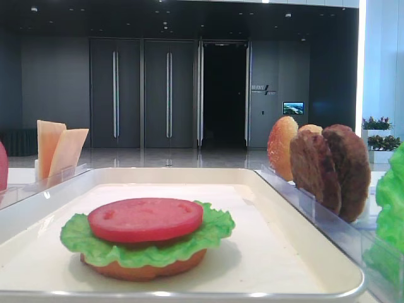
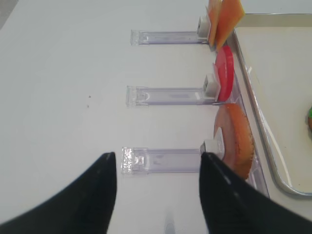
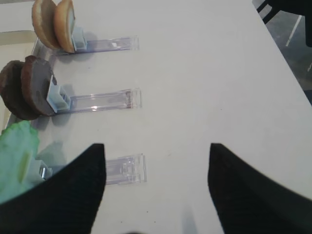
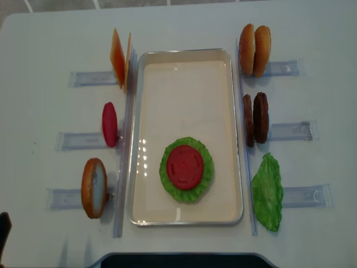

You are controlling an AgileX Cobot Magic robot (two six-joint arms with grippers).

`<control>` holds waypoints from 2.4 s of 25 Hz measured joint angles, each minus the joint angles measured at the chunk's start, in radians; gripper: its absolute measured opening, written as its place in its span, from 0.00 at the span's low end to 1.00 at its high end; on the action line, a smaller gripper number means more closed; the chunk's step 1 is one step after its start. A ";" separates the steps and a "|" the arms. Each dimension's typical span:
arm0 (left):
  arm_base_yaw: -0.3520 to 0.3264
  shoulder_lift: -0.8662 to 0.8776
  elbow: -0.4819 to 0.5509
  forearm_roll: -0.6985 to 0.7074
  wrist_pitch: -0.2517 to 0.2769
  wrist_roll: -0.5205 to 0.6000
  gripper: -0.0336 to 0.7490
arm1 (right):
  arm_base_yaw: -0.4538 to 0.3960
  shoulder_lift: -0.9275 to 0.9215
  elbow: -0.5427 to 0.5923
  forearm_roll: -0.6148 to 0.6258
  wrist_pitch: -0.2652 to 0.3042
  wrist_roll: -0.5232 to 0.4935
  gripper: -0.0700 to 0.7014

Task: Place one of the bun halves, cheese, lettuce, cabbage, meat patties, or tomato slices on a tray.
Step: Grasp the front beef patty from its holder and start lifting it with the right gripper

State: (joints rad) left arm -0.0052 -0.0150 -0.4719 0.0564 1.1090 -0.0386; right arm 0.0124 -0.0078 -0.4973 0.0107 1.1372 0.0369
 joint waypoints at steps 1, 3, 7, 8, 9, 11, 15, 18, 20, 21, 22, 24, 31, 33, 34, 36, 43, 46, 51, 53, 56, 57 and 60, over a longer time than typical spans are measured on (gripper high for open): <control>0.000 0.000 0.000 0.000 0.000 0.000 0.56 | 0.000 0.000 0.000 0.000 0.000 0.000 0.69; 0.000 0.000 0.000 0.000 0.000 0.000 0.54 | 0.000 0.000 0.000 0.002 0.000 0.000 0.69; 0.000 0.000 0.000 0.000 0.000 0.000 0.50 | 0.000 0.002 0.000 0.003 0.000 0.001 0.69; 0.000 0.000 0.000 0.000 0.000 0.000 0.49 | 0.000 0.013 0.000 0.006 0.000 0.001 0.69; 0.000 0.000 0.000 0.000 0.000 0.000 0.48 | 0.000 0.039 0.000 0.009 0.000 0.001 0.69; 0.000 0.000 0.000 0.000 0.000 0.000 0.46 | 0.000 0.108 -0.002 0.010 0.004 0.001 0.69; 0.000 0.000 0.000 0.000 0.000 0.000 0.42 | 0.000 0.284 -0.042 0.011 0.025 0.001 0.69; 0.000 0.000 0.000 0.000 0.000 0.000 0.39 | 0.000 0.415 -0.088 0.011 0.034 0.001 0.69; 0.000 0.000 0.000 0.000 0.000 0.000 0.37 | 0.000 0.505 -0.121 0.011 0.035 0.001 0.69; 0.000 0.000 0.000 0.000 0.000 0.000 0.36 | 0.000 0.549 -0.140 0.011 0.035 0.001 0.69; 0.000 0.000 0.000 0.000 0.000 0.000 0.35 | 0.000 0.586 -0.161 0.011 0.035 0.001 0.69; 0.000 0.000 0.000 0.000 0.000 0.000 0.32 | 0.000 0.676 -0.203 0.012 0.035 0.001 0.69; 0.000 0.000 0.000 0.000 0.000 0.000 0.25 | 0.000 1.012 -0.382 0.027 0.037 -0.027 0.69; 0.000 0.000 0.000 0.000 0.000 0.000 0.24 | 0.000 1.089 -0.434 0.034 0.037 -0.037 0.69; 0.000 0.000 0.000 0.000 0.000 0.000 0.24 | 0.000 1.129 -0.462 0.034 0.037 -0.037 0.69; 0.000 0.000 0.000 0.000 0.000 0.000 0.22 | 0.000 1.196 -0.512 0.035 0.037 -0.037 0.69; 0.000 0.000 0.000 0.000 0.000 0.000 0.16 | 0.001 1.344 -0.629 0.041 0.039 -0.043 0.69; 0.000 0.000 0.000 0.000 0.000 0.000 0.12 | 0.029 1.354 -0.637 0.039 0.038 -0.006 0.69; 0.000 0.000 0.000 0.000 0.000 0.000 0.05 | 0.138 1.357 -0.639 0.029 0.019 0.162 0.69; 0.000 0.000 0.000 0.000 0.000 0.000 0.05 | 0.205 1.365 -0.653 0.019 0.013 0.231 0.69; 0.000 0.000 0.000 0.000 0.000 0.000 0.04 | 0.302 1.392 -0.683 0.002 0.007 0.309 0.69; 0.000 0.000 0.000 0.000 0.000 0.000 0.04 | 0.336 1.402 -0.693 0.001 0.005 0.332 0.69; 0.000 0.000 0.000 0.000 0.000 0.000 0.04 | 0.426 1.441 -0.725 0.001 -0.006 0.396 0.69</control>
State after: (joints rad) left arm -0.0052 -0.0150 -0.4719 0.0564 1.1090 -0.0386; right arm 0.4384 1.4328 -1.2222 0.0119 1.1313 0.4332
